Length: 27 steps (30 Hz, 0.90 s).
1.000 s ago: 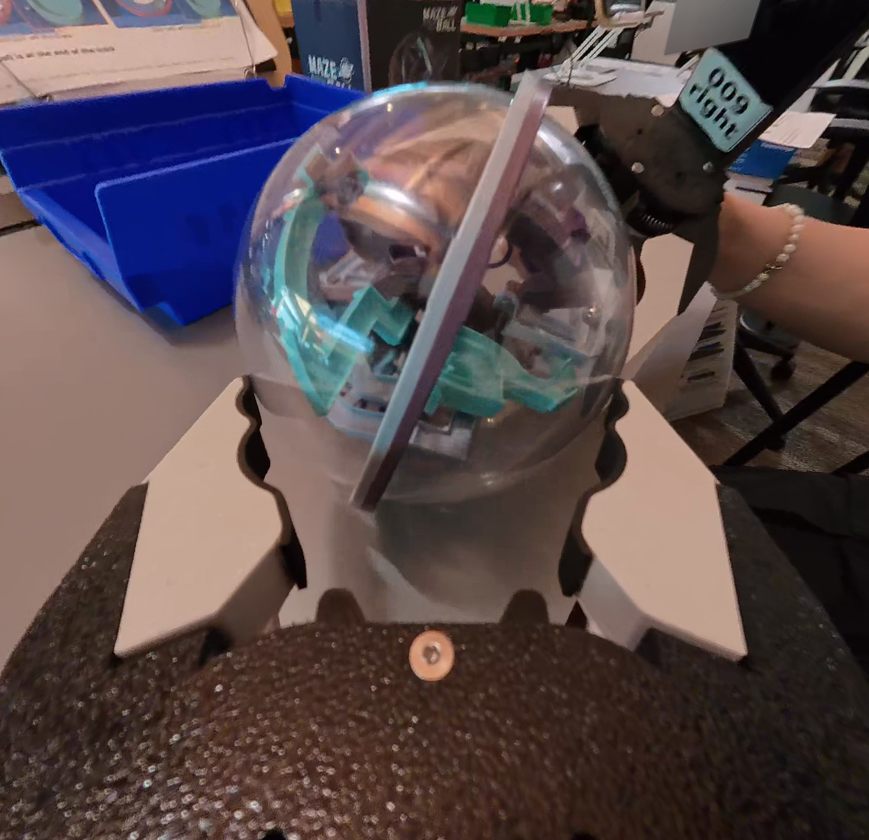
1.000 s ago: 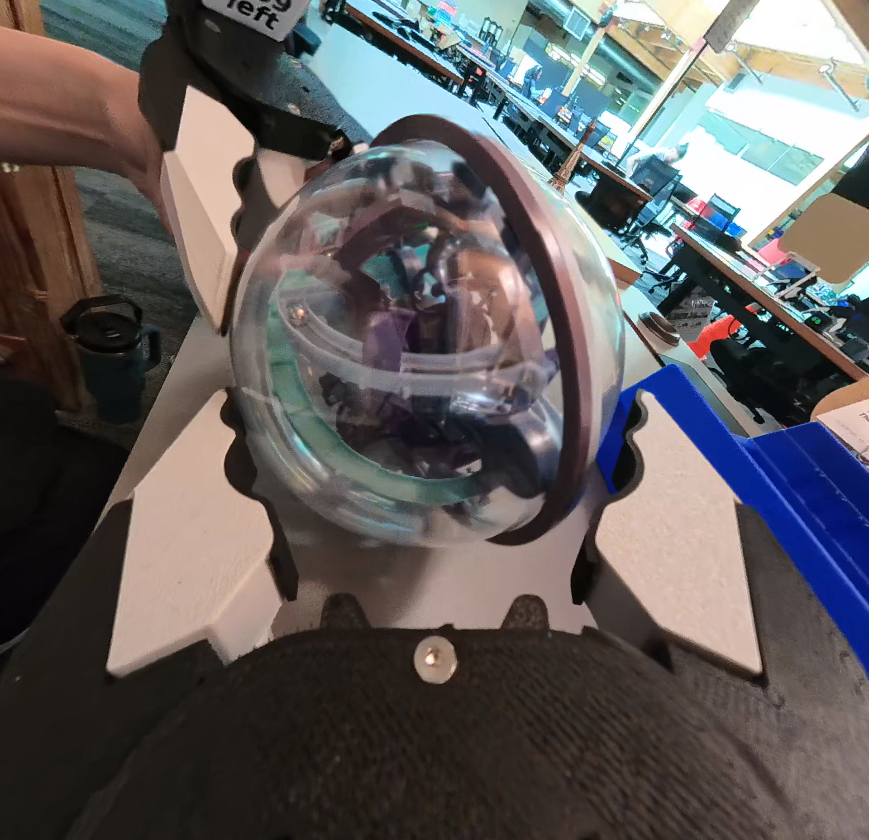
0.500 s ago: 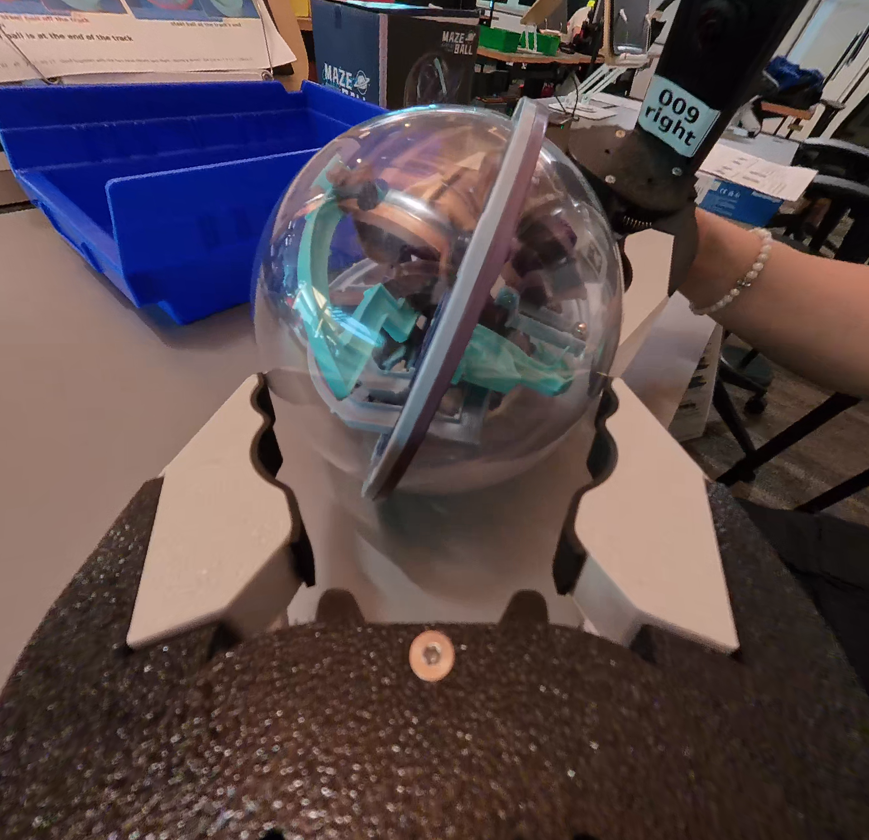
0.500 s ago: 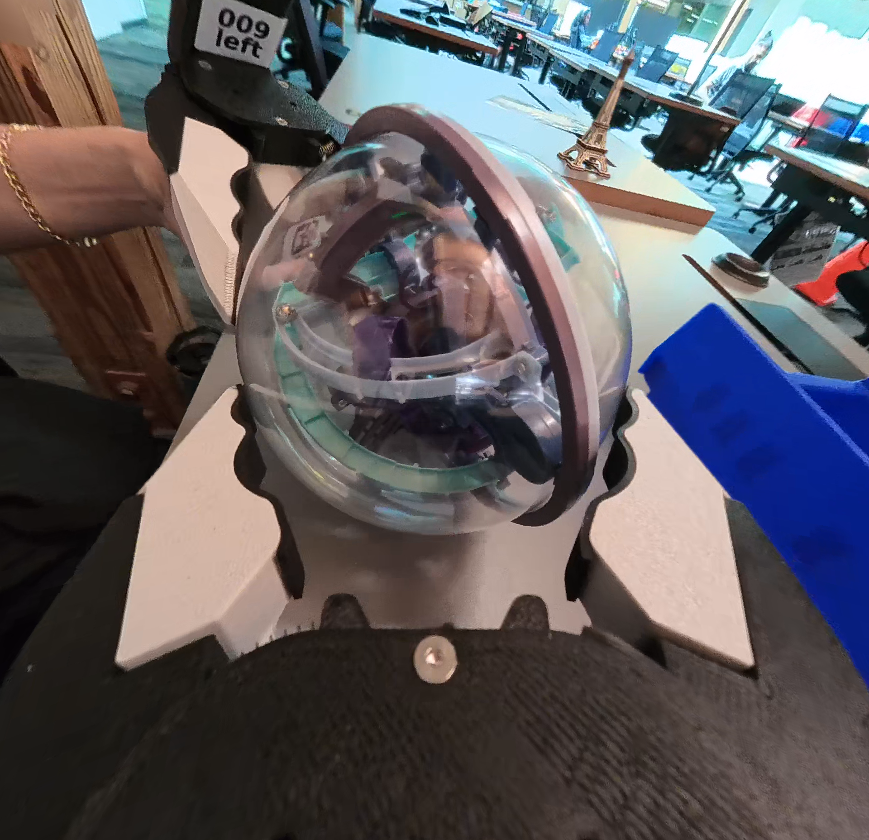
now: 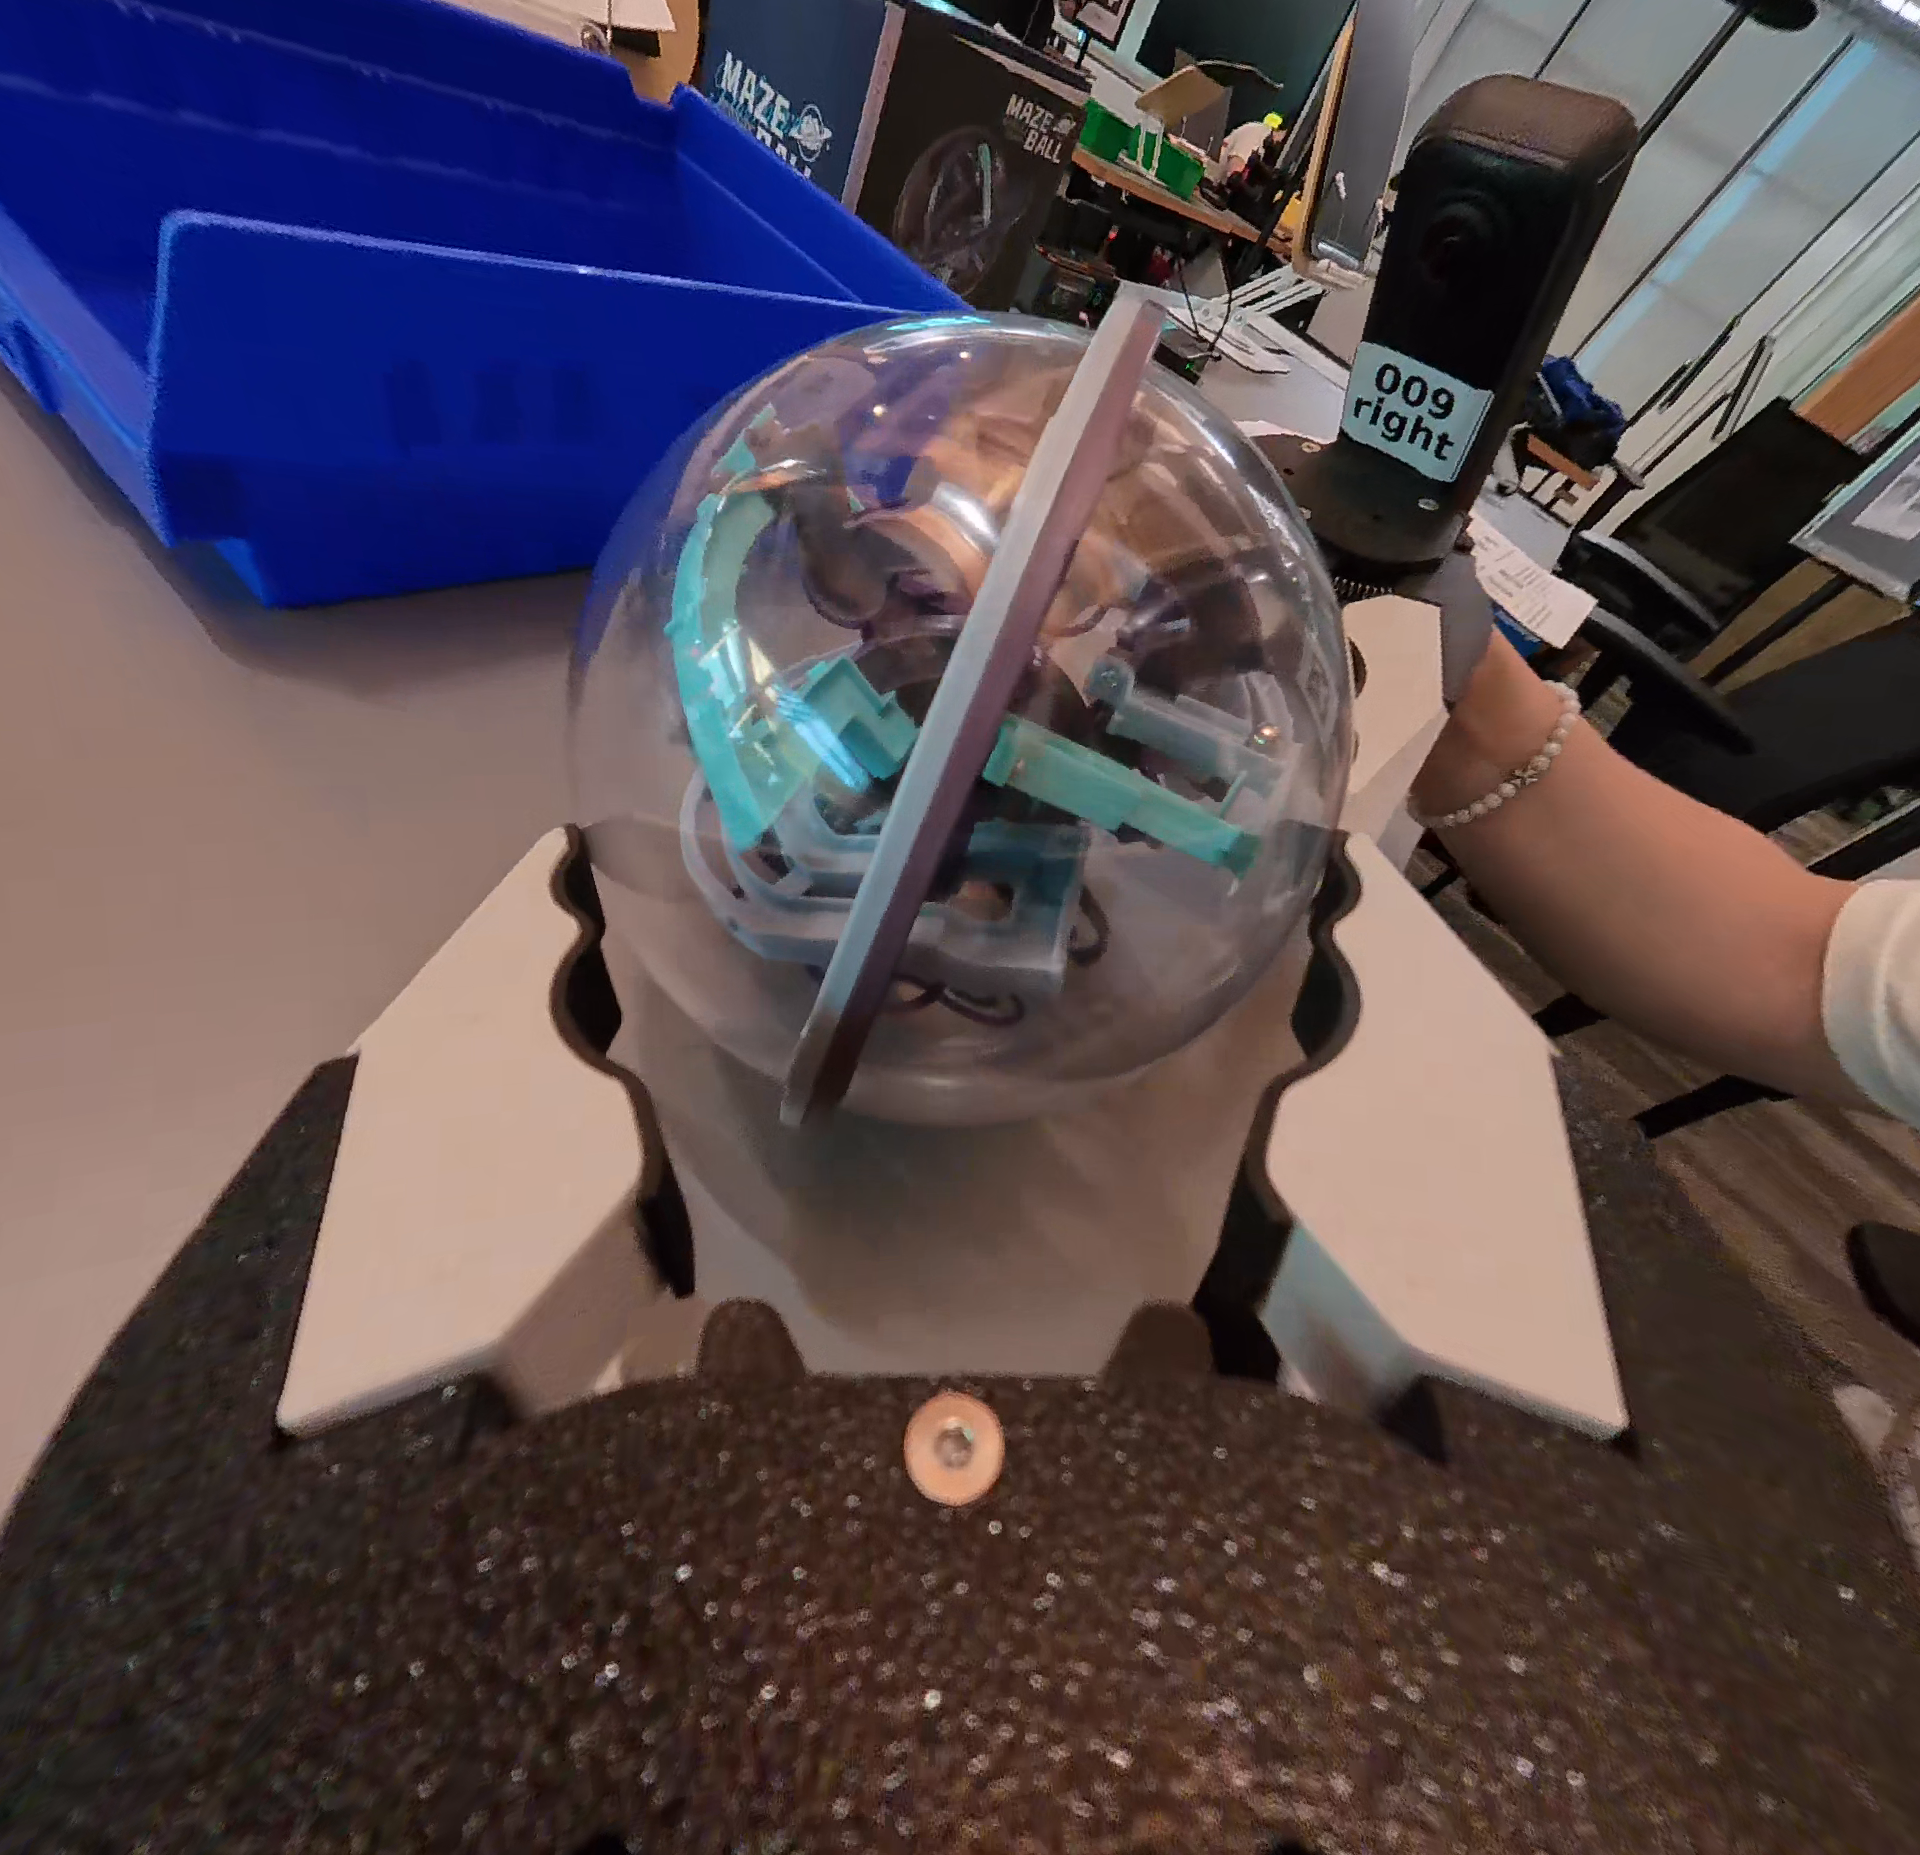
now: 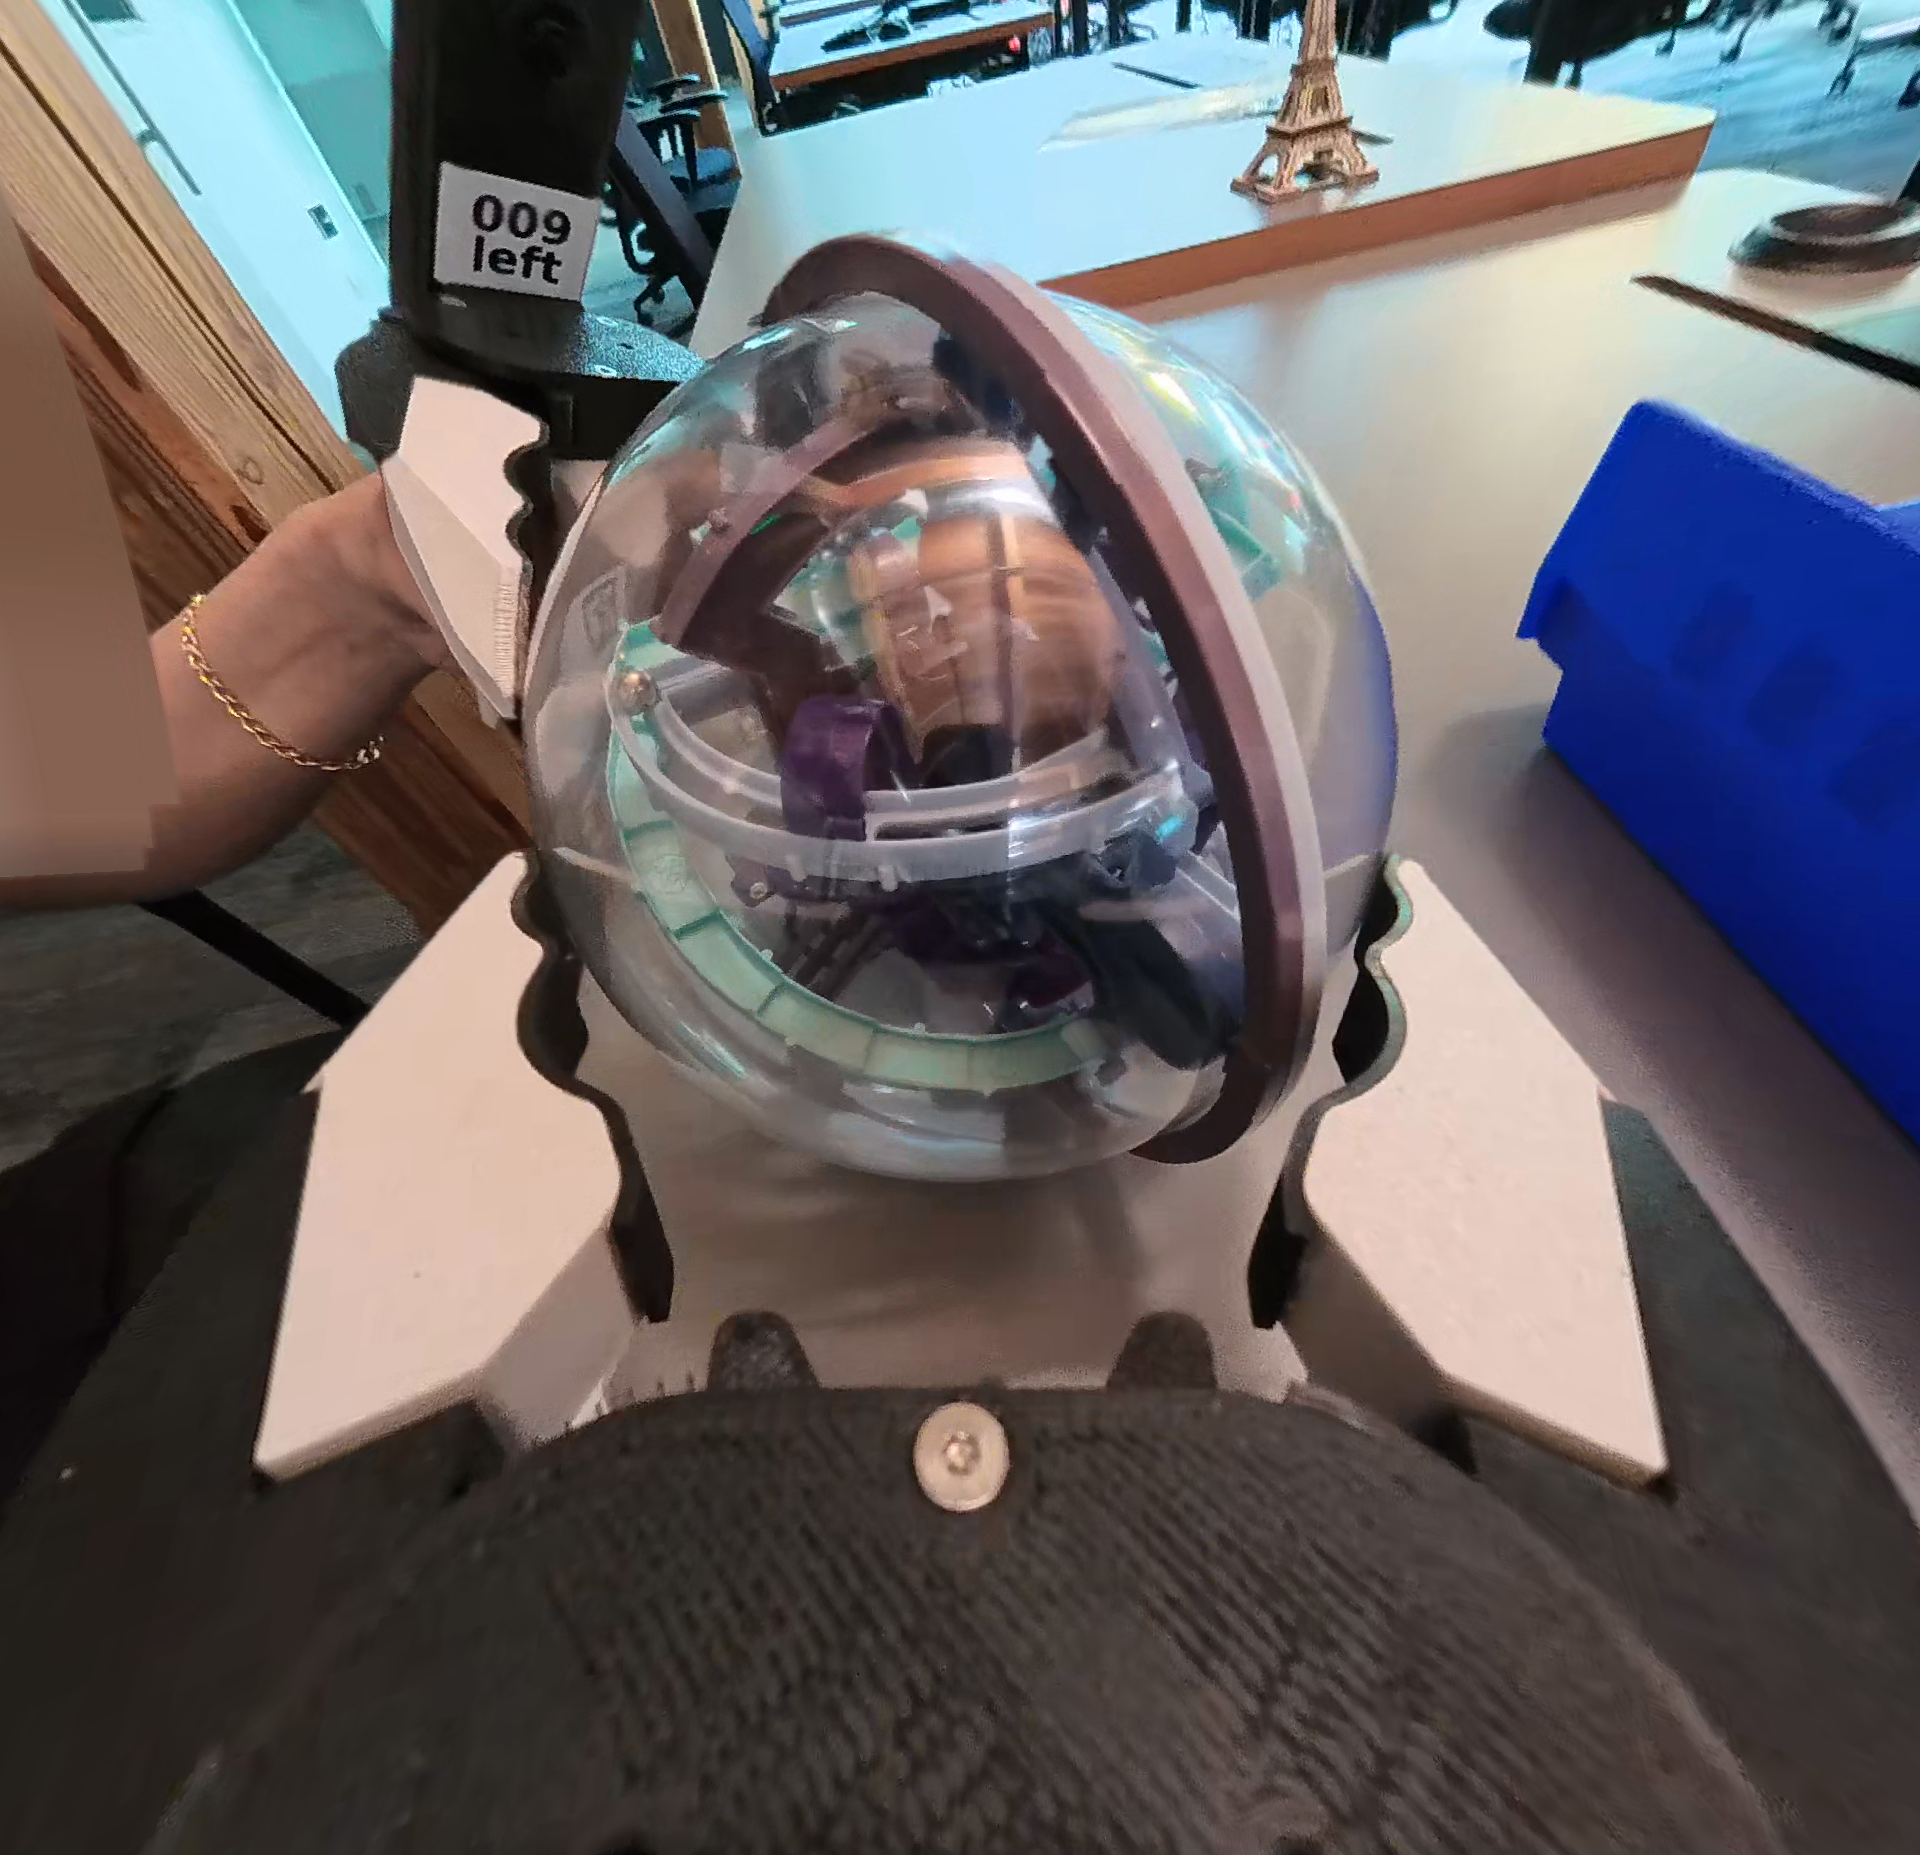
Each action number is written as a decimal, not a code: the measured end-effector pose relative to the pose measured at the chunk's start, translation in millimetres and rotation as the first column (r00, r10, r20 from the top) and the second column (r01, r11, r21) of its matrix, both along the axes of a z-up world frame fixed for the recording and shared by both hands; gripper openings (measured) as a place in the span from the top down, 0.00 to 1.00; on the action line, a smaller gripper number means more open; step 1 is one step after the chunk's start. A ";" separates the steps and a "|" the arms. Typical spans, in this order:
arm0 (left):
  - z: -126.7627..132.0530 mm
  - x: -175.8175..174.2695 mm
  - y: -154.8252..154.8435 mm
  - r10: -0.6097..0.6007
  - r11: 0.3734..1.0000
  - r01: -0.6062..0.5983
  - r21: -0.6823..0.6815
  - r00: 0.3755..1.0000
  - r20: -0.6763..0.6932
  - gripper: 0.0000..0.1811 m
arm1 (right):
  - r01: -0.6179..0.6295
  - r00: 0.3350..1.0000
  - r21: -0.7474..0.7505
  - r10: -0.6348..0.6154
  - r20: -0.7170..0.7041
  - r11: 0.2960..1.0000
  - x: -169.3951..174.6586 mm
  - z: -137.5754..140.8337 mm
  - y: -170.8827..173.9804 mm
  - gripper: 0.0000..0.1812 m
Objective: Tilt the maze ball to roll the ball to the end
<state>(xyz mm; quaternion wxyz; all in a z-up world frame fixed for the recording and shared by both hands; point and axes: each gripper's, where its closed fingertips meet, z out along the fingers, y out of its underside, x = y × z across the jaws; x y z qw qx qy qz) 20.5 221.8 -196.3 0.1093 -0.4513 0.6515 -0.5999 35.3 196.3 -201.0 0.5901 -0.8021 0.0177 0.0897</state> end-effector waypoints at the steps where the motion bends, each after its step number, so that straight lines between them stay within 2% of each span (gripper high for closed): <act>1: 0.1 -0.2 -0.2 -0.004 1.000 0.004 -0.006 1.000 -0.009 0.28 | 0.005 1.000 -0.009 -0.005 -0.010 1.000 -0.3 -0.1 -0.2 0.19; 8: 0.9 -1.8 -0.5 -0.023 0.998 0.021 -0.054 0.999 -0.044 0.28 | 0.034 0.996 -0.054 -0.038 -0.075 0.998 -3.5 -0.9 -1.5 0.20; 16: 5.5 -1.8 -2.0 -0.024 0.999 0.023 -0.022 0.999 -0.039 0.28 | 0.047 0.987 -0.099 -0.061 -0.149 0.994 -8.9 -7.0 -5.8 0.19; 19: 6.5 -1.5 -5.9 -0.039 0.999 0.040 0.021 0.998 -0.039 0.28 | 0.044 0.998 -0.149 -0.050 -0.034 0.988 -9.7 -14.9 -9.3 0.17; 23: 9.0 1.8 -12.2 -0.062 0.996 0.064 0.057 0.997 -0.034 0.28 | 0.065 0.969 -0.076 -0.045 0.242 0.995 -4.1 -0.2 -9.1 0.17; 27: 11.2 5.9 -18.0 -0.089 0.993 0.092 0.079 0.996 -0.031 0.28 | 0.104 0.960 -0.099 -0.074 0.270 0.990 -1.6 -3.2 -14.2 0.16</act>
